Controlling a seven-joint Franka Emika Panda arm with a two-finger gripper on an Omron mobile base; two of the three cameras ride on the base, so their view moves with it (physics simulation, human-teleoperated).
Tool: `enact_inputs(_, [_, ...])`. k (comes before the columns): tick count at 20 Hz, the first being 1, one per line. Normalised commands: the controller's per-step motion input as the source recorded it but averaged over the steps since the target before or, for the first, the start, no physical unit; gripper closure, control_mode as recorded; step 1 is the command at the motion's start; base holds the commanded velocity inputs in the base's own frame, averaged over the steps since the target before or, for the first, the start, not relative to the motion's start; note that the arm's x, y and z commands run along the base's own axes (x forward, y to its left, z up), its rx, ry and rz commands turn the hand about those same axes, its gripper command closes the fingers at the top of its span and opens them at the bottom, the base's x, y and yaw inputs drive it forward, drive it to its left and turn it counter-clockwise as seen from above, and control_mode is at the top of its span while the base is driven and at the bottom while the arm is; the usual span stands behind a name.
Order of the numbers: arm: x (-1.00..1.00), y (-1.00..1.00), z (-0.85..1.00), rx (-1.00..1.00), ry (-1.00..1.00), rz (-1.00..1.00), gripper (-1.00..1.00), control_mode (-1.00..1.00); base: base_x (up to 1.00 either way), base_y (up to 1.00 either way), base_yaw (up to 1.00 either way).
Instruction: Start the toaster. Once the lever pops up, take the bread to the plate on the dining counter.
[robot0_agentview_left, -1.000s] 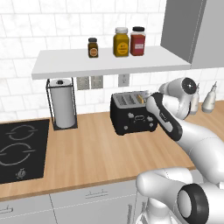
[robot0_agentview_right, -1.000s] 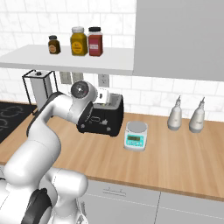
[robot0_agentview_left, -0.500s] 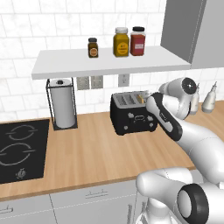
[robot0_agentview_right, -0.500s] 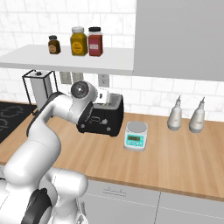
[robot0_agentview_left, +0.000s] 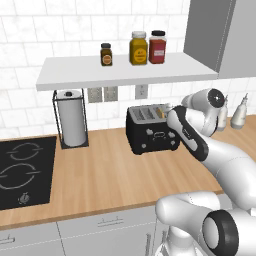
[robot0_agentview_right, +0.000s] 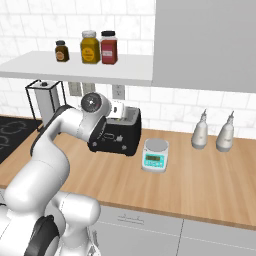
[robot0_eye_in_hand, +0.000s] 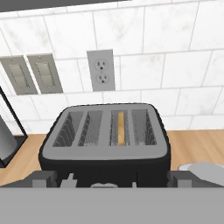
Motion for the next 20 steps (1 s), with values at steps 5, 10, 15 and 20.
enact_inputs(5, [0.00, 0.00, 0.00, 0.00, 0.00, 0.00, -1.00, -1.00, 0.00, 0.00, 0.00])
enact_inputs(10, [0.00, 0.00, 0.00, 0.00, 0.00, 0.00, -1.00, -1.00, 0.00, 0.00, 0.00])
enact_inputs(15, [0.00, 0.00, 0.00, 0.00, 0.00, 0.00, -1.00, -1.00, 0.00, 0.00, 0.00])
enact_inputs(20, [0.00, 0.00, 0.00, 0.00, 0.00, 0.00, -1.00, -1.00, 0.00, 0.00, 0.00])
